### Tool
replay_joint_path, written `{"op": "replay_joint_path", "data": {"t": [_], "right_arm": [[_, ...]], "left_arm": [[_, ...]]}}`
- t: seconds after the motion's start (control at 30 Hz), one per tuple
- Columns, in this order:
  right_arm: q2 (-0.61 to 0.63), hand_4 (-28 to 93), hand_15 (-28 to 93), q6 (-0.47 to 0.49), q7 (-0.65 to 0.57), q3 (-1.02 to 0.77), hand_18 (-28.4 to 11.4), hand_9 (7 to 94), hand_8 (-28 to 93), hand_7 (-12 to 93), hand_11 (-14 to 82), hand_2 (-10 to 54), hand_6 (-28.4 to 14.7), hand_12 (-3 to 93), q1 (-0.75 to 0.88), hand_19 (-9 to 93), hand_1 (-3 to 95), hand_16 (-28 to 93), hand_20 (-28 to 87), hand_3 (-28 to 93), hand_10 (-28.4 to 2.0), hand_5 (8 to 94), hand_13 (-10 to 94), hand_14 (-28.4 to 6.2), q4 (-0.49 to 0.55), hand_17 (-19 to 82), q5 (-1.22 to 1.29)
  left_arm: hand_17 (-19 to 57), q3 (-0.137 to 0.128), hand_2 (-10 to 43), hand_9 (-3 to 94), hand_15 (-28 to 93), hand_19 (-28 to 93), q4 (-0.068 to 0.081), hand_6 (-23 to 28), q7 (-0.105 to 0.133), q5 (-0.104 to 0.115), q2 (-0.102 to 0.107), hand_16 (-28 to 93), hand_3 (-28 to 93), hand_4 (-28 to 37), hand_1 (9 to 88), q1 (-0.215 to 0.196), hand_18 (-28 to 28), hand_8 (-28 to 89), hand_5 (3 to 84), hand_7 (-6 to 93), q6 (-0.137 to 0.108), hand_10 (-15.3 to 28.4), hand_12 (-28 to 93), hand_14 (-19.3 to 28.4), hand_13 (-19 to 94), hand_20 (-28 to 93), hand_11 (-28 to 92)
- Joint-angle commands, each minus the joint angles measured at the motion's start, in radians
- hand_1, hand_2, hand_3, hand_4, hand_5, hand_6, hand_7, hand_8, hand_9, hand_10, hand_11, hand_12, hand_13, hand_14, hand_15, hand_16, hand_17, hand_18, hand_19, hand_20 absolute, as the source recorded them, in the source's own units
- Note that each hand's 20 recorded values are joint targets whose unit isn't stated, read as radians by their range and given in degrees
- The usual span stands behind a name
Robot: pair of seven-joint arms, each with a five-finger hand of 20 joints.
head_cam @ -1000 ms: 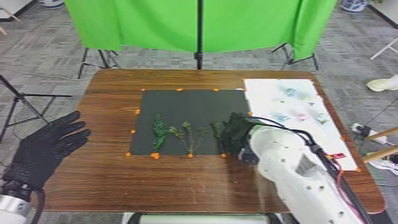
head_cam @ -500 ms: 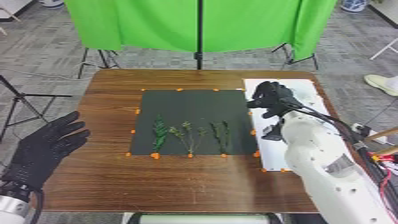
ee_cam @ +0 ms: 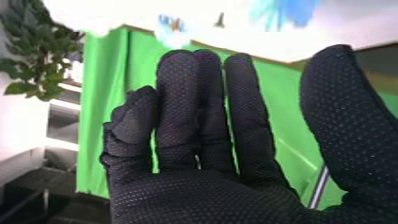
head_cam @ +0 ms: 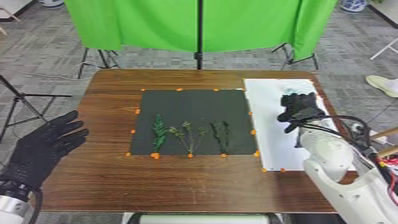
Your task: Arrange flowers
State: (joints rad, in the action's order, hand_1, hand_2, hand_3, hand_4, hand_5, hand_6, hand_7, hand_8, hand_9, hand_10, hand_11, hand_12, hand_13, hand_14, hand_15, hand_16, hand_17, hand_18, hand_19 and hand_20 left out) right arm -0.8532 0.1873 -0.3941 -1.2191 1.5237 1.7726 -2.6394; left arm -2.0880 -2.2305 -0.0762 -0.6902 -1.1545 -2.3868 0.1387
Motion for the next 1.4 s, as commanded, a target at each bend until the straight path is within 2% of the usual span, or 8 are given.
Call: {"op": "replay_joint_path", "data": {"t": [0.03, 0.33, 0.47, 0.67, 0.7, 0.97, 1.17, 1.4], "right_arm": [[0.015, -28, 75, -0.022, 0.007, 0.027, -16.8, 50.1, -24, 34, 44.0, -9.5, -1.5, 20.6, 0.001, 89, 30.2, 20, 45, 87, -8.4, 49.7, 50, -7.0, -0.031, 29, -0.017], [0.026, -28, 72, -0.117, 0.013, 0.083, -16.5, 54.5, -28, 46, 49.3, -9.5, 0.3, 23.9, -0.02, 89, 35.2, 22, 45, 87, -8.3, 52.7, 56, -5.4, -0.099, 30, -0.06], [0.016, -28, 61, -0.2, 0.063, 0.08, -16.7, 76.6, -16, 60, 29.8, -9.5, -0.1, 43.6, -0.021, 90, 47.2, 35, 44, 83, -3.6, 62.6, 71, -2.1, -0.112, 35, -0.026], [-0.007, -28, 57, -0.247, 0.11, 0.078, -17.4, 84.0, -18, 58, 24.9, -9.5, -1.1, 45.1, -0.028, 90, 47.9, 37, 43, 87, -3.3, 68.9, 78, -1.2, -0.057, 37, -0.01], [-0.01, -28, 56, -0.264, 0.119, 0.087, -17.6, 84.2, -19, 58, 24.4, -9.5, -1.2, 45.6, -0.039, 89, 48.0, 38, 44, 87, -3.6, 69.1, 78, -1.2, -0.048, 37, -0.009], [-0.116, -28, 58, -0.328, 0.22, 0.237, -17.3, 83.7, -20, 57, 24.7, -9.5, -1.7, 47.2, -0.24, 89, 48.3, 40, 44, 87, -5.6, 69.6, 76, -2.3, -0.006, 36, 0.063], [-0.292, -28, 59, -0.305, 0.31, 0.357, -17.1, 83.1, -20, 58, 25.4, -9.5, -1.6, 47.6, -0.357, 89, 47.6, 39, 44, 88, -5.6, 69.1, 74, -2.5, -0.066, 35, 0.054], [-0.467, -28, 60, -0.242, 0.388, 0.449, -16.9, 82.1, -21, 60, 26.4, -9.5, -1.1, 47.5, -0.38, 89, 47.8, 39, 45, 87, -5.3, 68.0, 74, -2.3, -0.154, 35, -0.013]], "left_arm": [[-8.3, -0.003, -0.2, 30.3, 41, 47, 0.005, 3.4, -0.005, -0.002, 0.001, -3, 72, -25.5, 25.4, -0.009, 21.9, -11, 35.3, 19.9, 0.007, 12.4, 15, 15.6, 23, 8, 27], [-8.3, -0.001, -0.2, 30.3, 41, 47, 0.005, 3.4, -0.006, -0.001, 0.005, -3, 72, -25.5, 25.4, -0.007, 21.9, -11, 35.3, 20.0, 0.003, 12.4, 15, 15.6, 23, 8, 26], [-8.3, -0.003, -0.1, 30.3, 41, 48, 0.003, 3.4, -0.004, 0.001, 0.01, -3, 72, -25.5, 25.6, -0.007, 21.9, -11, 35.3, 20.0, -0.003, 12.3, 15, 15.7, 23, 8, 26], [-8.3, -0.029, -0.1, 30.3, 41, 48, -0.002, 3.4, -0.019, -0.003, 0.011, -3, 72, -25.4, 25.5, 0.005, 21.9, -11, 35.4, 19.9, 0.01, 12.3, 15, 15.7, 23, 8, 27], [-8.3, -0.036, 0.0, 30.3, 41, 48, -0.003, 3.5, -0.012, 0.005, 0.029, -3, 72, -25.5, 25.6, -0.004, 21.9, -11, 35.4, 19.9, 0.005, 12.3, 15, 15.7, 23, 8, 27], [-8.3, -0.096, -0.1, 30.3, 41, 48, -0.002, 3.5, -0.029, 0.012, 0.07, -3, 72, -25.5, 25.4, 0.006, 21.9, -11, 35.4, 19.8, 0.005, 12.4, 15, 15.6, 23, 8, 27], [-8.3, -0.087, 0.0, 30.2, 41, 48, 0.003, 3.5, -0.024, 0.01, 0.077, -3, 72, -25.6, 25.4, 0.013, 22.0, -11, 35.3, 19.7, -0.011, 12.4, 15, 15.7, 23, 8, 27], [-8.4, -0.049, 0.2, 30.2, 41, 48, 0.027, 3.4, -0.026, 0.01, 0.103, -3, 72, -25.4, 25.5, 0.047, 22.0, -11, 35.3, 19.8, -0.015, 12.3, 15, 15.6, 23, 8, 27]]}}
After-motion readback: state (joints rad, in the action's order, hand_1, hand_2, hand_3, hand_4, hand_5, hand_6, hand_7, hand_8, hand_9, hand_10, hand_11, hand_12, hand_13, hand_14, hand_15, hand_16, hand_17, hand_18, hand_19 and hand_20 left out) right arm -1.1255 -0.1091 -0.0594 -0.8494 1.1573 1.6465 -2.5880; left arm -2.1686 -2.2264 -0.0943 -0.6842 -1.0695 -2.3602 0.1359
